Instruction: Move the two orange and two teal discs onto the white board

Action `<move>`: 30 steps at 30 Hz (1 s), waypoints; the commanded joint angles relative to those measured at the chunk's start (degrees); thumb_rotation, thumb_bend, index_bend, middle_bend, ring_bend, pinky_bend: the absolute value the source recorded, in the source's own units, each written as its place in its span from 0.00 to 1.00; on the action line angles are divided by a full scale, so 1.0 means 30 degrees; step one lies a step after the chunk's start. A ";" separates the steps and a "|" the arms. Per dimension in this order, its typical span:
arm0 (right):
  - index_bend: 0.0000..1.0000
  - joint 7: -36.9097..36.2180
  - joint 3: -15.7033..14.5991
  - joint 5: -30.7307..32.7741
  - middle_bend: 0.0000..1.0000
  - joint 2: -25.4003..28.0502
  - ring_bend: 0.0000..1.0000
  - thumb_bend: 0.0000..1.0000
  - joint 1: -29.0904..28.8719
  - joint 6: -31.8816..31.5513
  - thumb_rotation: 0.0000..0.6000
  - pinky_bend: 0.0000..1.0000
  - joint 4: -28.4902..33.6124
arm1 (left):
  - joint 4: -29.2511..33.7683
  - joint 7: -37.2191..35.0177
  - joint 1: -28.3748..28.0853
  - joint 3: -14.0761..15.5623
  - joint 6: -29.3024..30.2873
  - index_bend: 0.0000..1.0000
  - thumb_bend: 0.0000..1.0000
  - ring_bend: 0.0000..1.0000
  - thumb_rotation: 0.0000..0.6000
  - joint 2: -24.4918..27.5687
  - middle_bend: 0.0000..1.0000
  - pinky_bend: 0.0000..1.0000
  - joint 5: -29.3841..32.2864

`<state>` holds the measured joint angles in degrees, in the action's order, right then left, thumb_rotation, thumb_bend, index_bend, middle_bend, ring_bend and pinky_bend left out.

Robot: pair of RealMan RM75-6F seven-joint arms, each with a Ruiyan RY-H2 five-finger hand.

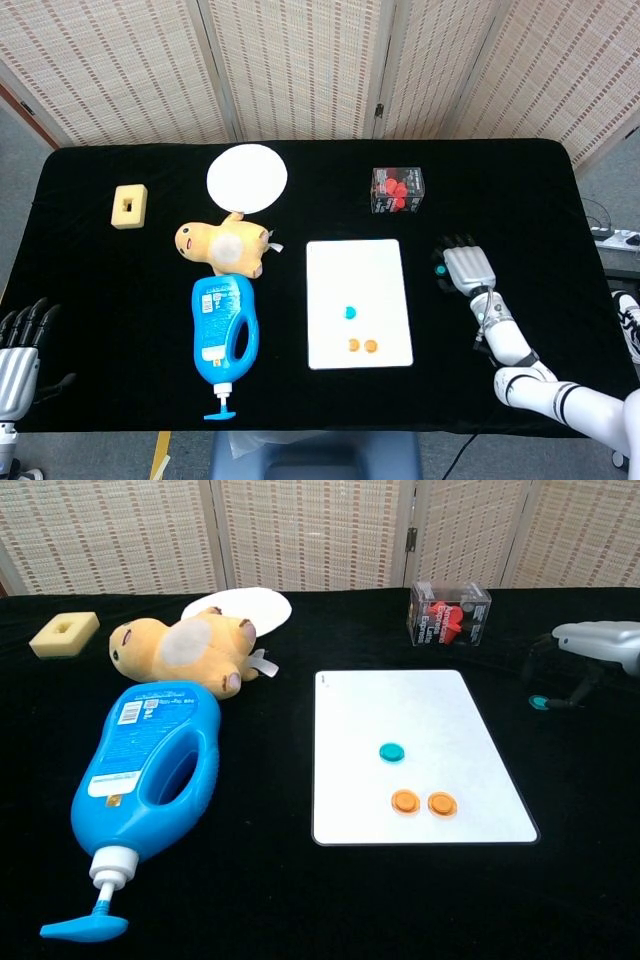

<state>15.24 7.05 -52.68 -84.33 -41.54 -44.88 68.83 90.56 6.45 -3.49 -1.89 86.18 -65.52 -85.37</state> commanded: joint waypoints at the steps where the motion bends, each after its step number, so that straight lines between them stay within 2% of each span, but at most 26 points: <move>1: 0.35 -0.0071 0.0073 0.0036 0.14 -0.0534 0.07 0.42 -0.0124 0.0406 1.00 0.00 -0.0852 | 0.0075 0.0052 0.0024 0.0027 0.0011 0.00 0.09 0.00 1.00 0.0030 0.00 0.00 -0.0007; 11: 0.37 0.0018 0.0370 0.0475 0.14 -0.1410 0.07 0.42 -0.0403 0.1200 1.00 0.00 -0.2604 | 0.0157 0.0150 0.0104 0.0049 -0.0018 0.00 0.09 0.00 1.00 0.0076 0.00 0.00 0.0160; 30: 0.41 0.0125 0.0487 0.0397 0.15 -0.1876 0.08 0.43 -0.0193 0.1473 1.00 0.00 -0.3463 | 0.0090 0.0206 0.0016 0.0004 -0.0148 0.00 0.09 0.00 1.00 0.0051 0.00 0.00 0.0211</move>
<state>15.59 8.47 -51.51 -89.92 -42.10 -40.50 58.48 90.84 7.06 -3.45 -1.88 85.74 -65.36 -84.74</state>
